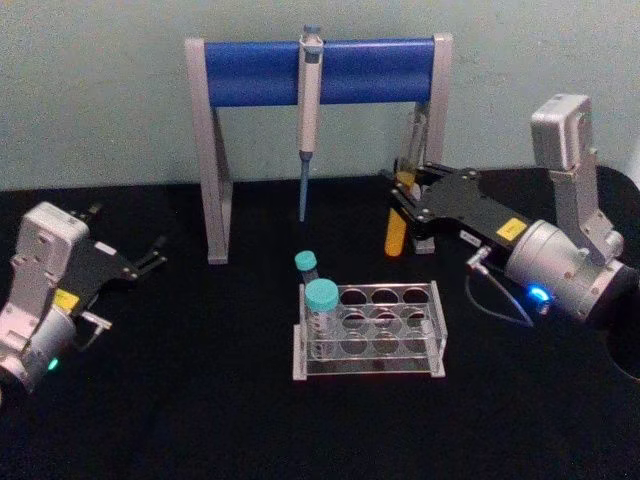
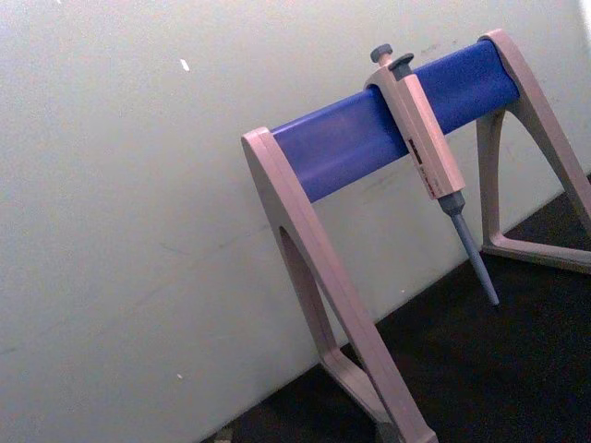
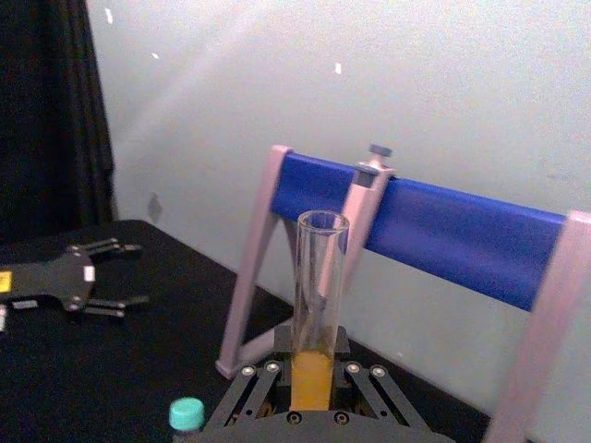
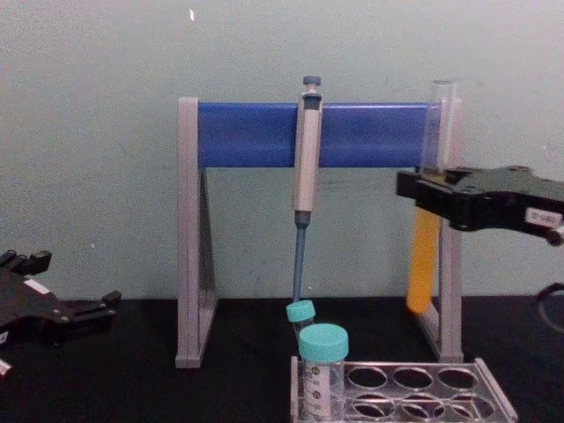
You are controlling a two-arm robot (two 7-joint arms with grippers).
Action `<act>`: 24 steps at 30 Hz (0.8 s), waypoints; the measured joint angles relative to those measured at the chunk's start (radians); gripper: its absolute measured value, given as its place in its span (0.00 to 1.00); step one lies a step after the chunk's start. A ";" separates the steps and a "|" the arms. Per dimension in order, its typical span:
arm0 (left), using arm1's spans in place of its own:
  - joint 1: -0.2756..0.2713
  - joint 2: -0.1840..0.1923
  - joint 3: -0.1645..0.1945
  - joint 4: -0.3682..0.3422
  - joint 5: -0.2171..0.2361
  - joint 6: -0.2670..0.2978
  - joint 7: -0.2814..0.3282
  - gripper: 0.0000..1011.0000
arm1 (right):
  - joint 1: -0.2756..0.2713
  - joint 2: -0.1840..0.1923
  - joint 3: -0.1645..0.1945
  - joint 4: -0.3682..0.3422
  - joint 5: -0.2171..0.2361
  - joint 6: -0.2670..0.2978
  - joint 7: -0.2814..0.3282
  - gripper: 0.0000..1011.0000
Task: Pick up the test tube from the test tube rack, shake it, then place it back into the test tube rack.
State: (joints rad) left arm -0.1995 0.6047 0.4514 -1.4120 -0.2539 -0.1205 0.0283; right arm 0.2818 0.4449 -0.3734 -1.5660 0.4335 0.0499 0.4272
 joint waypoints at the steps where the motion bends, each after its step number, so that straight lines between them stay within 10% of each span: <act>1: 0.000 0.000 0.000 0.000 0.000 0.000 0.000 0.99 | -0.003 0.003 0.003 -0.003 -0.001 0.000 -0.003 0.23; 14: 0.000 0.000 0.000 0.000 0.000 0.000 0.000 0.99 | -0.122 0.088 0.055 -0.127 0.018 0.060 -0.007 0.23; 24: 0.000 0.000 0.000 0.000 0.000 0.000 0.000 0.99 | -0.078 0.064 -0.010 -0.103 0.047 0.066 0.054 0.23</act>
State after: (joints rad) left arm -0.1995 0.6047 0.4514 -1.4120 -0.2539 -0.1205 0.0283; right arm 0.2043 0.5089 -0.3833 -1.6686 0.4807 0.1155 0.4812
